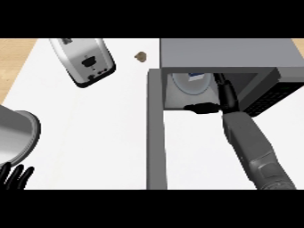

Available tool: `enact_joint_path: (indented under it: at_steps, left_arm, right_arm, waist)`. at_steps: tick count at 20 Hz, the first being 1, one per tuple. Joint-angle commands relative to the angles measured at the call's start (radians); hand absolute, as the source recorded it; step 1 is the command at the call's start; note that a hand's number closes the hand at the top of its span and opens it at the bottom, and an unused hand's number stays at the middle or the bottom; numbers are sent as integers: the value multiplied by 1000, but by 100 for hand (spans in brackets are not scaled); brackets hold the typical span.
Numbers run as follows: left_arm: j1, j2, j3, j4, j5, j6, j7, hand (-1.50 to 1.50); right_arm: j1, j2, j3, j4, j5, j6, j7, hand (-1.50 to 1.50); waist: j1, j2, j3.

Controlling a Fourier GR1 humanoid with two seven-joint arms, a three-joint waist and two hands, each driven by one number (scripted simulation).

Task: Pick up the milk, place it into the microwave and close the microwave

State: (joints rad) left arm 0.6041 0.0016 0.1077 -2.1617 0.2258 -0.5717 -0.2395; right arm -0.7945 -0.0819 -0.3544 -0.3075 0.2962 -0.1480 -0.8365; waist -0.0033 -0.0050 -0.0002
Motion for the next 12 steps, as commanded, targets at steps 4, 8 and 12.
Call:
enact_joint_path:
  at_steps: [4,8,12]
  left_arm:
    - [-113,-2,-163,39,-104,104,52,-150]
    - [-107,-1,-207,25,-119,59,105,150]
    - [-210,0,-235,59,-180,86,186,150]
  right_arm:
    - [176,53,55,-193,-26,85,45,-150]
    - [331,50,92,-359,-51,178,56,-150]
    - [473,61,134,-543,-79,240,79,-150]
  waist:
    - [-42,-11,-2]
    - [-38,-9,-2]
    - [-54,-10,-2]
